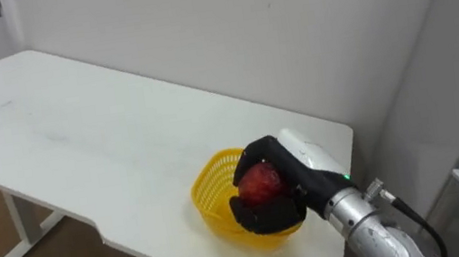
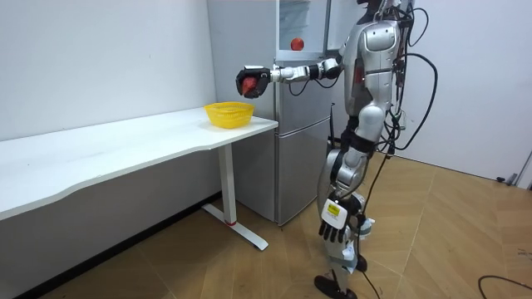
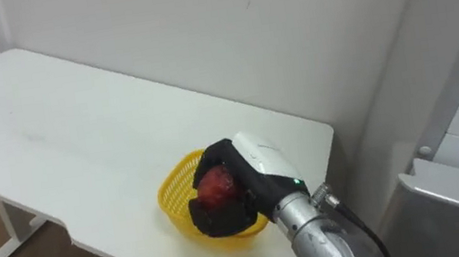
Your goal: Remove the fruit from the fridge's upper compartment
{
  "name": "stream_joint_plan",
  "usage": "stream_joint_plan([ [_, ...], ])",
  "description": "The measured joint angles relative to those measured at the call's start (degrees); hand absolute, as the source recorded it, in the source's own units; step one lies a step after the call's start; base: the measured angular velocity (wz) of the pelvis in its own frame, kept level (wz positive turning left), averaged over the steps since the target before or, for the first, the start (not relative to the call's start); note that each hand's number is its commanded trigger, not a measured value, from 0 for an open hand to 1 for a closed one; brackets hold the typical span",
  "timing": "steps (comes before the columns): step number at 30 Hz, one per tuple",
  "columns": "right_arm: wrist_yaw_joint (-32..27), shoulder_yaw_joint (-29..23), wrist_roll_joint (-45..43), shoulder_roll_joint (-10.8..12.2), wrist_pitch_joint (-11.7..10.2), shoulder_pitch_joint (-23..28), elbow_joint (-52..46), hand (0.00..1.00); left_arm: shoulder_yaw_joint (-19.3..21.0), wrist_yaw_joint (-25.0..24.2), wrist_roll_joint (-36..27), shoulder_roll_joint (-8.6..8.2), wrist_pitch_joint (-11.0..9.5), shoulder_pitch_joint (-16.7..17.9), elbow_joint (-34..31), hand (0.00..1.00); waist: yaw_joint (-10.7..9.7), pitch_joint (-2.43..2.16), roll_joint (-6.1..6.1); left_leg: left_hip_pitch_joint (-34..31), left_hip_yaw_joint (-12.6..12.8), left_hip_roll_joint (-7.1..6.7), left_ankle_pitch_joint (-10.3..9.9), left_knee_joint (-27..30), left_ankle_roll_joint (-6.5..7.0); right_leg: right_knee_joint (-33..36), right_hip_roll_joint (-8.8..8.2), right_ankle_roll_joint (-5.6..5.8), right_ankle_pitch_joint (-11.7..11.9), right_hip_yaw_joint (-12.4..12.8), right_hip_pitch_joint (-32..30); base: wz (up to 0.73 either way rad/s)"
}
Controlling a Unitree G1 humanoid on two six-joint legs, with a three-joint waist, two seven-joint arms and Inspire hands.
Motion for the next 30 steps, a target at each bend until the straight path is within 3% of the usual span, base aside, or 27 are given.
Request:
stream_joint_plan([
  [5, 0.01, 0.00, 0.02, -0.35, 0.38, -0.23, 0.55, 1.00, -1.22, -0.21, -0.08, 0.05, 0.23, 0.05, -0.03, 0.00, 0.24, 0.00, -0.12, -0.29, -0.47, -0.05, 0.01, 0.72, -0.02, -0.02, 0.06, 0.00, 0.00, -0.13, 0.00, 0.03],
  [10, -0.04, 0.04, 3.27, -0.66, 1.10, -0.27, 3.67, 1.00, -2.05, 0.02, -0.09, 0.00, 0.28, 0.50, -0.10, 0.00, 1.61, 0.29, -0.70, -0.29, -0.51, -0.09, 0.01, 1.08, -0.02, -0.02, 0.02, 0.00, 0.00, -0.07, 0.07, 0.00],
  [20, -0.17, 0.04, 6.34, -0.67, 1.10, -1.04, 4.88, 1.00, -2.18, 0.25, -0.09, -0.09, 0.38, 1.28, -0.49, 0.00, 1.21, 0.79, -0.55, -1.50, -0.94, -0.11, -0.08, 2.00, -0.12, 0.17, -0.03, -0.03, 0.02, -0.74, 0.01, 0.03],
  [22, -0.81, -0.22, 6.27, -0.70, 0.98, -1.62, 5.06, 0.55, -2.10, 0.30, 0.11, -0.10, 0.38, 1.49, -0.89, 0.00, 1.20, 0.77, -0.58, -1.42, -1.02, -0.10, -0.08, 1.93, -0.13, 0.39, -0.03, -0.03, 0.01, -0.85, 0.03, 0.04],
  [23, -0.86, -0.23, 6.26, -0.70, 0.97, -1.82, 5.06, 0.00, -2.10, 0.30, 0.12, -0.14, 0.38, 1.56, -0.92, 0.00, 1.20, 0.76, -0.58, -1.40, -1.02, -0.09, -0.08, 1.93, -0.13, 0.46, -0.03, -0.03, 0.01, -0.85, 0.03, 0.00],
  [30, -0.85, -0.24, 6.27, -0.74, 0.90, -3.72, 5.05, 0.00, -2.11, 0.20, 0.09, -0.25, 1.41, 2.33, -0.90, 0.00, 1.12, 0.51, -0.91, -1.31, -1.07, -0.07, -0.07, 2.04, -0.12, 0.83, -0.08, -0.03, 0.01, -0.88, 0.00, 0.00],
])
